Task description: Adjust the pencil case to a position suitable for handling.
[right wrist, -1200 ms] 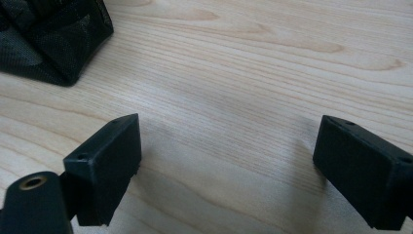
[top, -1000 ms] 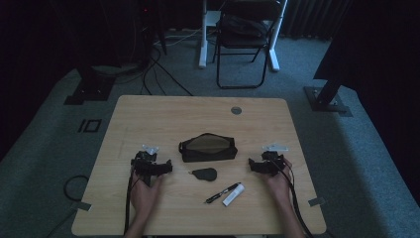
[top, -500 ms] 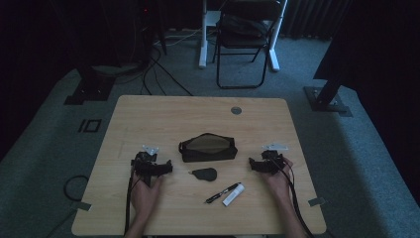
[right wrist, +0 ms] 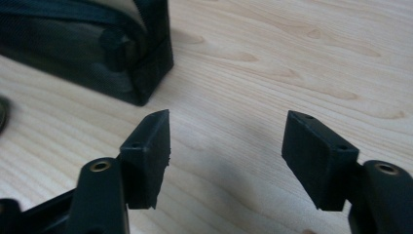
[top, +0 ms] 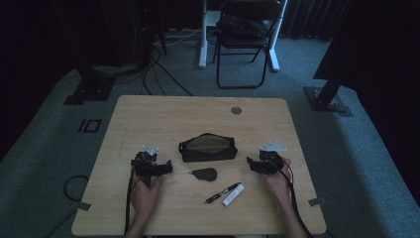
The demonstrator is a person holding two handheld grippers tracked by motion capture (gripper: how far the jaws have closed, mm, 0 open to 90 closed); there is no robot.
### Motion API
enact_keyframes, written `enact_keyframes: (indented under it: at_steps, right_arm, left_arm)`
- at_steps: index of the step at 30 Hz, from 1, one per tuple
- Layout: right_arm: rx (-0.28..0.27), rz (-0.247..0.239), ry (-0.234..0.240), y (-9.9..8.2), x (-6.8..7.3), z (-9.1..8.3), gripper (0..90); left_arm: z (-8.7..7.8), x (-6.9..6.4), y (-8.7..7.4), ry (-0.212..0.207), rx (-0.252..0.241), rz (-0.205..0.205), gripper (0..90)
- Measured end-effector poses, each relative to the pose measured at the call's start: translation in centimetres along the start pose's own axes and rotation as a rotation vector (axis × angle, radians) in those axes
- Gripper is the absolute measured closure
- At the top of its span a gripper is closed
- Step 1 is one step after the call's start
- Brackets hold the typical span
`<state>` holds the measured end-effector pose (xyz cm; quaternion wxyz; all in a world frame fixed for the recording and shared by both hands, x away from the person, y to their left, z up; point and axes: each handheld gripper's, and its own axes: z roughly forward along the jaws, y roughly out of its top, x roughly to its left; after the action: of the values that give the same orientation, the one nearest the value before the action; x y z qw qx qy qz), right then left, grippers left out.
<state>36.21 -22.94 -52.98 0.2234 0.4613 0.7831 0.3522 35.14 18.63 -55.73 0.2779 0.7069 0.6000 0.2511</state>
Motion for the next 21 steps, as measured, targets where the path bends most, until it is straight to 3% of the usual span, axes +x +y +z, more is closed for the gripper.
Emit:
enact_keyframes:
  at_steps: [14,21]
  right_arm:
    - [-0.060,-0.064,0.017,2.0,1.3,-1.4,38.0]
    - [-0.079,-0.083,0.019,3.3,1.6,-1.2,38.1]
  left_arm:
    - [0.0,0.0,0.0,0.000,0.001,0.000,1.5]
    - [0.0,0.0,0.0,0.000,0.001,0.000,1.5]
